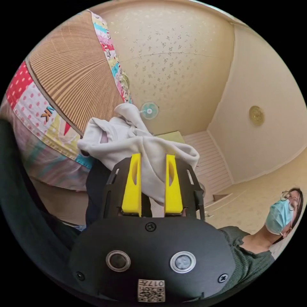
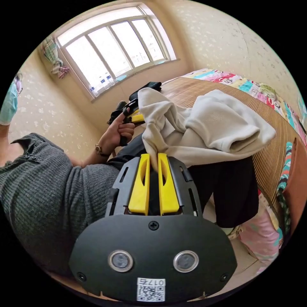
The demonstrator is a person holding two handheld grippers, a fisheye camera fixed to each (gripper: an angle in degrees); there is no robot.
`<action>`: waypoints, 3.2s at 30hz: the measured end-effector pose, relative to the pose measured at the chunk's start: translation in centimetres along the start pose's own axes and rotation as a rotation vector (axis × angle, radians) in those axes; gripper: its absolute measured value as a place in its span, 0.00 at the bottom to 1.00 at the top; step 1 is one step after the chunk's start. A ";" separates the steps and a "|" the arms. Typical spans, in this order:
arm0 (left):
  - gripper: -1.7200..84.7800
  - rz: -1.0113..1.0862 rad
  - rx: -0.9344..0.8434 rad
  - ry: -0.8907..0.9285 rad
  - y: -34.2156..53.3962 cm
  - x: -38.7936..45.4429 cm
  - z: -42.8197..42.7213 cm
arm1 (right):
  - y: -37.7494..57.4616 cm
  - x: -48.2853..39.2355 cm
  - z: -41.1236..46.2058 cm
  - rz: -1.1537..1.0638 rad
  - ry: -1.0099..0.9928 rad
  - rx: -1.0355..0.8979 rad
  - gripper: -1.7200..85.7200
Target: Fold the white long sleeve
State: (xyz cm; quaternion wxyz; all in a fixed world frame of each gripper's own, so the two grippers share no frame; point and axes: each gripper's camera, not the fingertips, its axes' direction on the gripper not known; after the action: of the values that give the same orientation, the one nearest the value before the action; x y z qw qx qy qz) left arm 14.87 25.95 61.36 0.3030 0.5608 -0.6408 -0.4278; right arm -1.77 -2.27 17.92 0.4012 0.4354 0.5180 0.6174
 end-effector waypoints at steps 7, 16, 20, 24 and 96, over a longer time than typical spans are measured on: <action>0.01 0.118 -0.058 -0.105 -1.1 1.9 -0.4 | -3.2 -1.7 -8.5 -0.212 0.070 0.283 0.08; 0.01 0.264 -0.147 -0.081 -2.7 4.5 0.0 | -7.9 1.9 9.0 -0.224 -0.067 -0.141 0.15; 0.03 0.105 -0.069 -0.006 -3.1 2.8 -2.8 | -5.3 3.9 11.2 -0.149 -0.029 -0.070 0.09; 0.22 -0.130 0.137 0.064 -1.9 -0.1 -7.4 | -3.9 6.2 10.2 -0.153 -0.125 -0.022 0.07; 0.05 1.295 0.564 -0.546 20.4 49.5 8.6 | -24.2 -6.8 -0.8 -0.227 0.479 0.931 0.04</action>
State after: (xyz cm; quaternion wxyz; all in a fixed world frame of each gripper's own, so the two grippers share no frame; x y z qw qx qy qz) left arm -11.29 -20.55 71.07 0.1695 0.0028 -0.9796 -0.1080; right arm 0.58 -5.51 -6.92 0.1005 0.3555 0.8579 0.3572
